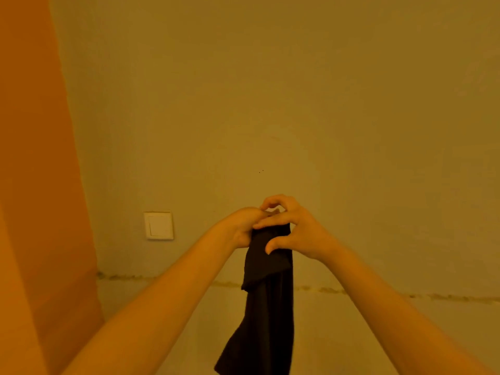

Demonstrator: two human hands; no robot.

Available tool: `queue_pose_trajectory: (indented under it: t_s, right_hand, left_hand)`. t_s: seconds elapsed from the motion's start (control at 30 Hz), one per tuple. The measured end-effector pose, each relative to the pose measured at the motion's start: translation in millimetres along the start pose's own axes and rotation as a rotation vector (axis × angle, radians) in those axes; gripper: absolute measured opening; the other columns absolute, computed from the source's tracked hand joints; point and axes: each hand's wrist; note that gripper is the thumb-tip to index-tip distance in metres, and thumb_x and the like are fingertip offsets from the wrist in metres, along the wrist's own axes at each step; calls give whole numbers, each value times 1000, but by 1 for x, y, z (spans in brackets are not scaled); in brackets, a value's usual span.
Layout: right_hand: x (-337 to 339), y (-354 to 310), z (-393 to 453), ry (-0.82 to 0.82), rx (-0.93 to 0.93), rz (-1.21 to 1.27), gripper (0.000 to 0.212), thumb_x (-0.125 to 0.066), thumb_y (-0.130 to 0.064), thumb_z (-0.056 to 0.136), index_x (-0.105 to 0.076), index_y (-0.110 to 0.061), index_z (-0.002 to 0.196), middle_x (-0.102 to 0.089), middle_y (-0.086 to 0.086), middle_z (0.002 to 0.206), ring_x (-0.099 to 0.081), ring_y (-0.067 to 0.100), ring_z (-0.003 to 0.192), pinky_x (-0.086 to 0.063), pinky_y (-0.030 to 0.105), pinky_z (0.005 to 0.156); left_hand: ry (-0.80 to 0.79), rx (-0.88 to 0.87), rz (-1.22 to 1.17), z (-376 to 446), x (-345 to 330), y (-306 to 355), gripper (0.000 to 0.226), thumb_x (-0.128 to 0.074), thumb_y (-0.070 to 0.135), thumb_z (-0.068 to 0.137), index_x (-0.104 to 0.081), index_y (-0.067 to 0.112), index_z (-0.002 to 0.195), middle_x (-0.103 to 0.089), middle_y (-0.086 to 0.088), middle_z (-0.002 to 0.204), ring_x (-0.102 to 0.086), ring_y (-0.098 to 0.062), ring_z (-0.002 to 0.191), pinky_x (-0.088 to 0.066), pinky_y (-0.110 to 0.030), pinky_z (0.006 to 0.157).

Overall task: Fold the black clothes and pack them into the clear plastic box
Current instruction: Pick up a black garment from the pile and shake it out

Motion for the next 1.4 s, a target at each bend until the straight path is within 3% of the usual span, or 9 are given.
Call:
queue_pose_trajectory:
  t_s: [0.2, 0.4, 0.6, 0.73, 0.87, 1.07, 1.17, 1.23, 1.4]
  right_hand:
    - [6, 0, -5, -38, -18, -19, 49, -82, -21, 65, -61, -47, 100, -33, -26, 128, -32, -5, 120, -30, 2, 93]
    - [-8, -1, -1, 260, -222, 90, 41, -75, -4, 72, -61, -28, 103, -56, -11, 84, -55, 2, 77, -44, 15, 70]
    - [-14, 2, 0, 41, -506, 239, 26, -75, -17, 75, -57, -19, 94, -64, -1, 83, -63, 13, 82, -49, 20, 66]
    - [-8, 1, 4, 59, -589, 272, 16, -64, -10, 85, -58, -13, 71, -60, 3, 72, -58, 13, 70, -49, 23, 63]
    - [7, -6, 9, 122, -663, 395, 19, -52, -13, 93, -52, -11, 74, -55, 4, 72, -54, 14, 67, -47, 24, 60]
    - [25, -18, 42, 462, -685, 661, 9, -53, 3, 90, -48, -5, 94, -52, 10, 85, -57, 18, 77, -54, 24, 47]
    - [25, -16, 50, 522, -675, 639, 17, -51, 6, 90, -52, -10, 94, -53, 14, 93, -59, 24, 85, -56, 25, 49]
    - [26, -18, 51, 500, -637, 611, 22, -47, 3, 93, -60, -12, 84, -58, 14, 95, -61, 20, 82, -56, 24, 55]
    - [47, -13, 44, 599, -728, 756, 17, -46, 3, 93, -63, 3, 95, -58, 13, 103, -59, 23, 90, -55, 28, 60]
  left_hand:
    - [8, 61, -21, -13, 4, 0, 22, -47, 15, 95, -62, 3, 84, -62, -11, 74, -62, -19, 67, -55, -28, 57]
    - [155, -47, -164, -16, 6, -6, 22, -48, 18, 96, -61, 3, 85, -62, -11, 81, -60, -20, 73, -53, -29, 62]
    - [236, -129, -336, -15, 9, -10, 20, -52, 19, 94, -61, 2, 86, -62, -12, 85, -60, -22, 78, -51, -33, 73]
    - [301, -234, -389, -14, 11, -9, 16, -54, 14, 93, -62, 1, 89, -62, -10, 86, -60, -19, 78, -51, -31, 77]
    - [376, -310, -243, -8, 18, -17, 26, -52, 19, 94, -60, 2, 112, -64, -12, 107, -62, -20, 92, -52, -29, 78]
    - [87, -411, 58, -8, 1, -54, 63, -64, 29, 82, -34, 25, 137, -54, 2, 128, -56, -16, 114, -46, -37, 97]
    - [328, -482, 311, 0, -22, -74, 59, -73, 23, 78, -41, 28, 127, -53, 14, 110, -55, -6, 100, -48, -19, 80]
    - [500, -555, 290, 3, -28, -83, 34, -68, 17, 83, -50, 26, 111, -55, 15, 97, -56, -7, 93, -46, -11, 68]
    - [581, -595, 372, 0, -3, -88, 21, -51, 10, 93, -61, 21, 78, -62, 1, 74, -57, -8, 66, -46, -12, 55]
Point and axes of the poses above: each hand's wrist, its own z-axis towards the middle knuckle, its own x-axis out of the back of the hand, y = z × x
